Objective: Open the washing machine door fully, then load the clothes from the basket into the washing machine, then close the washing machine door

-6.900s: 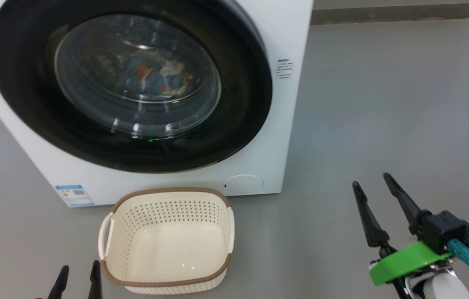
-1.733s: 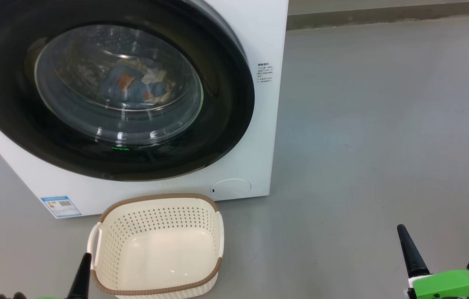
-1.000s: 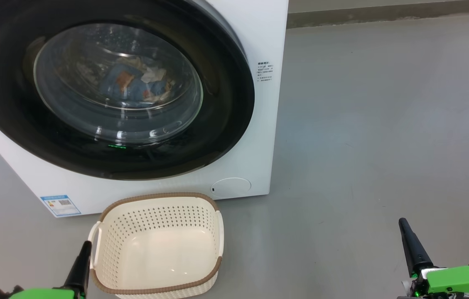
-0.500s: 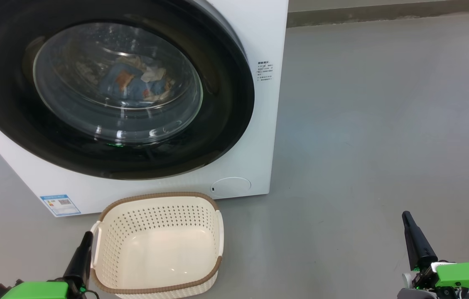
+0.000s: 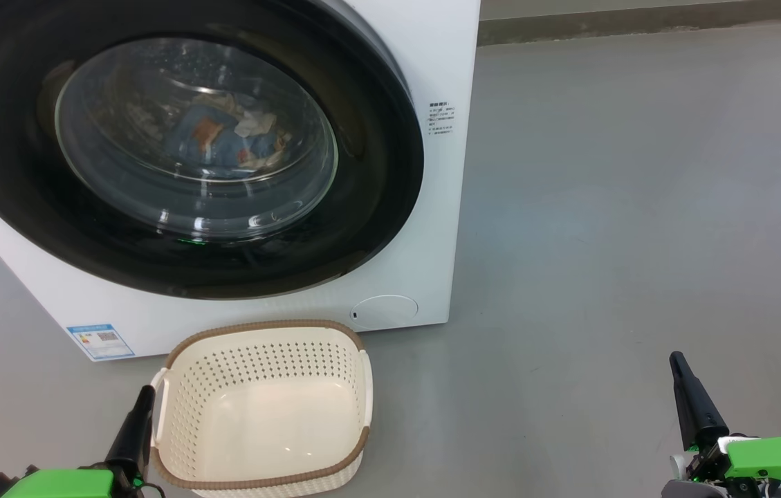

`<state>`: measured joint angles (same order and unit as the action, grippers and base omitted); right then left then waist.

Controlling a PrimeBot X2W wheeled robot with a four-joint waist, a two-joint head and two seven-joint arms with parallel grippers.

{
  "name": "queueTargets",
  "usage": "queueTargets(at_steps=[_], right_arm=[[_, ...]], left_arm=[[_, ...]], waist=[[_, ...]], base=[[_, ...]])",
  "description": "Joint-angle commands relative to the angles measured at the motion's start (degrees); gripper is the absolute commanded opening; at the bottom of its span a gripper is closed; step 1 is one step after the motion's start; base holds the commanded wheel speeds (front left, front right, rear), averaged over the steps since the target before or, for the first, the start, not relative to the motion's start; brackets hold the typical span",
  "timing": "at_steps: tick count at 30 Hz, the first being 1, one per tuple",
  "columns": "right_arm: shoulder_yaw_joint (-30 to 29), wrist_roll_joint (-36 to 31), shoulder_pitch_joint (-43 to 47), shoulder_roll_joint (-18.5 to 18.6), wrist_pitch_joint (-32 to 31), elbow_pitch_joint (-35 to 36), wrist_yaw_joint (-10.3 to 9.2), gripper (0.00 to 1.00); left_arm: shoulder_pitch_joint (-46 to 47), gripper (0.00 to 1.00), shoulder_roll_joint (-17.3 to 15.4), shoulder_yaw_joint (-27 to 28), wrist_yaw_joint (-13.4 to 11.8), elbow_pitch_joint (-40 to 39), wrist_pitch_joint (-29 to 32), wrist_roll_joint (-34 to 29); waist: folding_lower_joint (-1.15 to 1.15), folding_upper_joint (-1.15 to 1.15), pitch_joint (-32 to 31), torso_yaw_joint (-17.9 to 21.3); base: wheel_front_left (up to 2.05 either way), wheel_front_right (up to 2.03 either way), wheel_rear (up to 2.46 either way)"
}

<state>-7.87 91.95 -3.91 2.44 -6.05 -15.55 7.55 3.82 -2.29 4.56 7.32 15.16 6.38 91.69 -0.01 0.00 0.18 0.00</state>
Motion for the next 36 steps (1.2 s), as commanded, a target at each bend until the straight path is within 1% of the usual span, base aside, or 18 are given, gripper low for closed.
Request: queueTargets(at_steps=[1, 36], right_arm=[[1.34, 0.21, -2.27, 0.43, -0.45, 1.53, -0.06, 0.0], [1.35, 0.21, -2.27, 0.43, -0.44, 1.53, -0.06, 0.0]], left_arm=[[2.37, 0.0, -0.59, 2.01, 0.17, -1.12, 0.15, 0.43], [2.37, 0.0, -0.59, 2.02, 0.17, -1.12, 0.16, 0.43]], waist=[[0.0, 0.0, 0.0, 0.0], [0.0, 0.0, 0.0, 0.0]], base=[[0.0, 0.0, 0.0], [0.0, 0.0, 0.0]])
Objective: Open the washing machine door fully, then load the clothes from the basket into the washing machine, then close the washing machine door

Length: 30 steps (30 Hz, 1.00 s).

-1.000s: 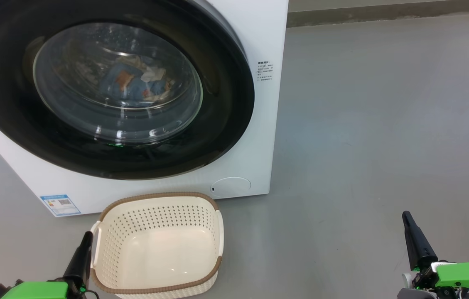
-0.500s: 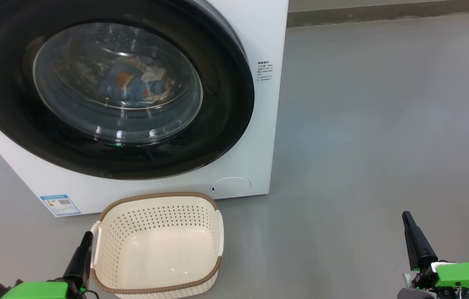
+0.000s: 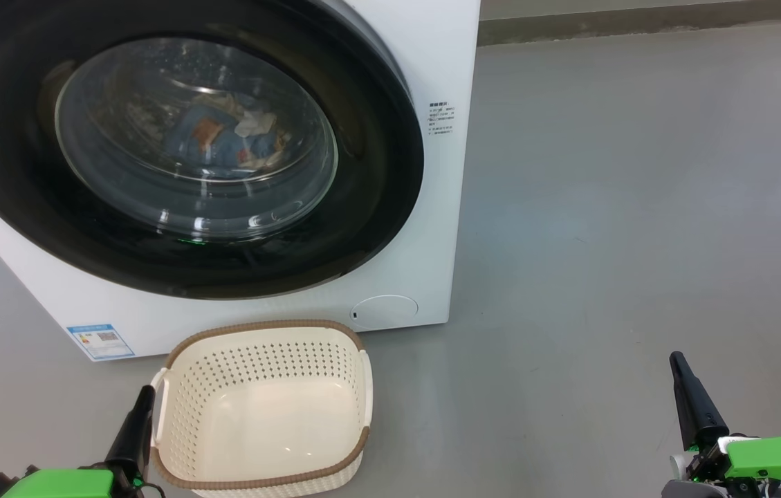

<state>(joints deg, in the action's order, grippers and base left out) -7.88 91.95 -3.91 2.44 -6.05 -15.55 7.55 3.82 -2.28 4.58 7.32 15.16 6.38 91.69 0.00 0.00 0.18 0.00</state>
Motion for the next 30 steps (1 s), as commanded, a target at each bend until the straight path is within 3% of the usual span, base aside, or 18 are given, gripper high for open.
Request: queueTargets(at_steps=[1, 30], right_arm=[[1.36, 0.21, -2.27, 0.43, -0.44, 1.53, -0.06, 0.0], [1.36, 0.22, -2.27, 0.43, -0.44, 1.53, -0.06, 0.0]], left_arm=[[2.37, 0.0, -0.6, 2.01, 0.17, -1.12, 0.16, 0.42], [2.37, 0.0, -0.6, 2.01, 0.17, -1.12, 0.16, 0.42]], waist=[[0.0, 0.0, 0.0, 0.0], [0.0, 0.0, 0.0, 0.0]], base=[[0.0, 0.0, 0.0], [0.0, 0.0, 0.0]])
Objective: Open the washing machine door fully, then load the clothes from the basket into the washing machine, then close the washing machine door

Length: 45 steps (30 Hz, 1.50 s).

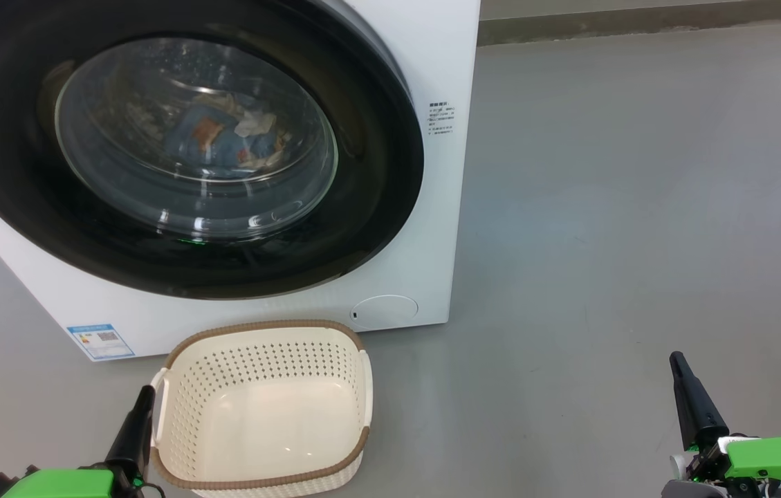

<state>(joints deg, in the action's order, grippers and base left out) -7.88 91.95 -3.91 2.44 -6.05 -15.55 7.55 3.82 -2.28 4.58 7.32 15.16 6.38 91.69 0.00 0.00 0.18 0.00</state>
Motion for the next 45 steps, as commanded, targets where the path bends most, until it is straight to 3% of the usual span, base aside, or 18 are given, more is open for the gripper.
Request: queueTargets(at_steps=[1, 45], right_arm=[[1.36, 0.22, -2.27, 0.43, -0.44, 1.53, -0.06, 0.0], [1.37, 0.22, -2.27, 0.43, -0.43, 1.53, -0.06, 0.0]], left_arm=[[2.37, 0.0, -0.6, 2.01, 0.17, -1.12, 0.16, 0.42], [2.37, 0.0, -0.6, 1.97, 0.17, -1.12, 0.13, 0.46]], waist=[[0.0, 0.0, 0.0, 0.0], [0.0, 0.0, 0.0, 0.0]], base=[[0.0, 0.0, 0.0], [0.0, 0.0, 0.0]])
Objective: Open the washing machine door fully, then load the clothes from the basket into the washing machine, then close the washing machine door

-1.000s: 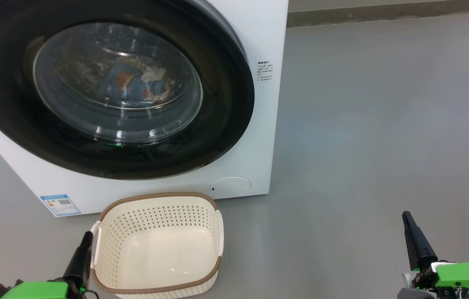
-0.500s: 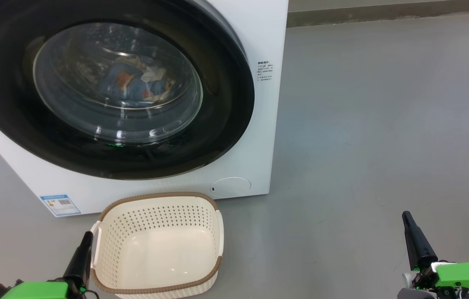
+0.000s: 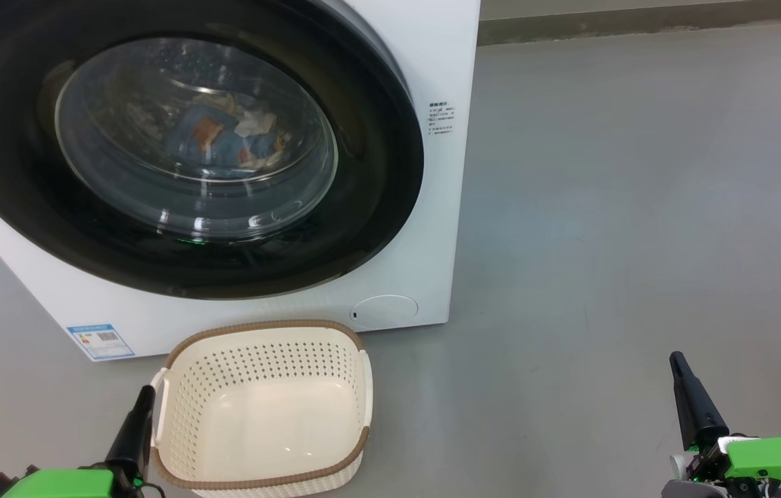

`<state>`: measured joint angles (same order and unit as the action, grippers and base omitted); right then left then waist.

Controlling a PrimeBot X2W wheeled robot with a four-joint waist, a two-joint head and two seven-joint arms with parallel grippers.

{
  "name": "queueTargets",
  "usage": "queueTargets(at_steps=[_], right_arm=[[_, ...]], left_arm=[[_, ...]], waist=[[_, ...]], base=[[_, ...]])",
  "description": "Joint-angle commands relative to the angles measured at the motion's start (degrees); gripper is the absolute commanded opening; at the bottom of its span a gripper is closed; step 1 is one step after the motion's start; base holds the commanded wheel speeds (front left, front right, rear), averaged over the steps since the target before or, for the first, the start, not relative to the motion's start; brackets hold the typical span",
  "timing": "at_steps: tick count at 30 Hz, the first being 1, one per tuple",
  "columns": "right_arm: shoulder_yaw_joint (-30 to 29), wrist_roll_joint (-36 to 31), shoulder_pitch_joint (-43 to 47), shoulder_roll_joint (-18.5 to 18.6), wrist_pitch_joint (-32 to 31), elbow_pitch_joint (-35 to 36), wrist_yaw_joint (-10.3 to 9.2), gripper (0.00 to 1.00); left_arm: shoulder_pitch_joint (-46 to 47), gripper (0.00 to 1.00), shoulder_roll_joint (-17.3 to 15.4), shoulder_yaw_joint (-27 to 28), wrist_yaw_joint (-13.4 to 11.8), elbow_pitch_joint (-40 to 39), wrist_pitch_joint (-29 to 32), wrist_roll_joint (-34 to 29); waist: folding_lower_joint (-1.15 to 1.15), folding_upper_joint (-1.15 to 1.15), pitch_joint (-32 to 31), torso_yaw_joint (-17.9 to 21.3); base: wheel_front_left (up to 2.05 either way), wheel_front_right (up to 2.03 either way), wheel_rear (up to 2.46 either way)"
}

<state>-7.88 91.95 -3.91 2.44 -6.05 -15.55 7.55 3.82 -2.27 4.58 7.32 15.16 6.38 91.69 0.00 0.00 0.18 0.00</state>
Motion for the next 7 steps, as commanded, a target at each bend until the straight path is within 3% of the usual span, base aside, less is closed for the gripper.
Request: queueTargets(at_steps=[1, 7], right_arm=[[1.37, 0.22, -2.27, 0.43, -0.43, 1.53, -0.06, 0.0], [1.37, 0.22, -2.27, 0.43, -0.43, 1.53, -0.06, 0.0]], left_arm=[[2.37, 0.0, -0.61, 1.97, 0.17, -1.12, 0.13, 0.46], [2.37, 0.0, -0.61, 1.97, 0.17, -1.12, 0.13, 0.46]], waist=[[0.0, 0.0, 0.0, 0.0], [0.0, 0.0, 0.0, 0.0]], base=[[0.0, 0.0, 0.0], [0.0, 0.0, 0.0]])
